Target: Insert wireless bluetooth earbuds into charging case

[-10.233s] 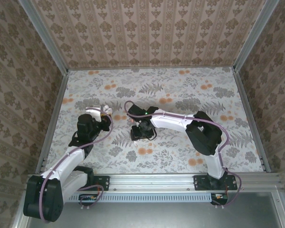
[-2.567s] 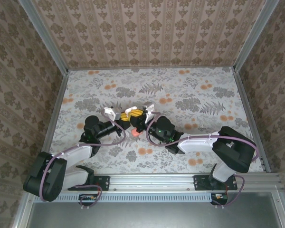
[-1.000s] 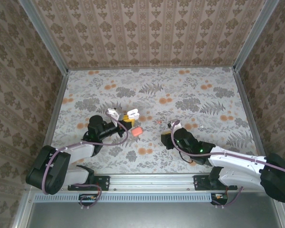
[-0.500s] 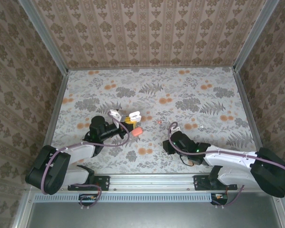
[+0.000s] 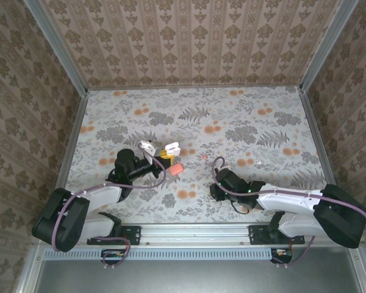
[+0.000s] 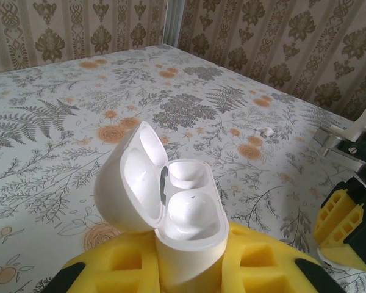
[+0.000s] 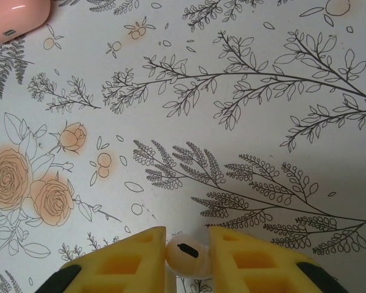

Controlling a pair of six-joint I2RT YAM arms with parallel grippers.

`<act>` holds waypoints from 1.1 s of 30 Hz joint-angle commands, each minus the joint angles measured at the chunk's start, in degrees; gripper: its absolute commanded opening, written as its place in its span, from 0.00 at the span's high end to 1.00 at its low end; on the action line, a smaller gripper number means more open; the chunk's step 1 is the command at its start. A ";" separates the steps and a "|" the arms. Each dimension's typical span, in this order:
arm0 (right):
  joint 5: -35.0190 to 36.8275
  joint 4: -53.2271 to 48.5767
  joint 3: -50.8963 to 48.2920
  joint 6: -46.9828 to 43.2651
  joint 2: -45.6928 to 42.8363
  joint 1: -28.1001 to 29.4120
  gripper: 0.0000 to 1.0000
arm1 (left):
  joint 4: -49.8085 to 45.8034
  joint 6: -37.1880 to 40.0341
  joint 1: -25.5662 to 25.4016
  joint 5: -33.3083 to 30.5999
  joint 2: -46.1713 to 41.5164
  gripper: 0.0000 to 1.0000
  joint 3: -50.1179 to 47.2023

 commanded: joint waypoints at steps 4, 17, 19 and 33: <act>-0.83 -7.82 4.25 0.90 1.25 -0.70 0.70 | -1.14 2.11 -0.46 -0.35 -1.74 0.88 0.41; -9.16 -28.71 16.17 -1.45 1.90 -7.35 0.60 | -4.50 3.49 -0.45 -0.68 -4.33 0.88 0.48; -11.13 -36.69 20.43 -3.33 3.57 -9.06 0.60 | -5.57 3.89 -0.49 -0.88 -5.23 0.88 0.47; -15.74 -53.01 38.19 -12.89 24.58 -10.61 0.52 | -8.59 4.91 -0.44 -1.49 -8.07 0.88 -0.06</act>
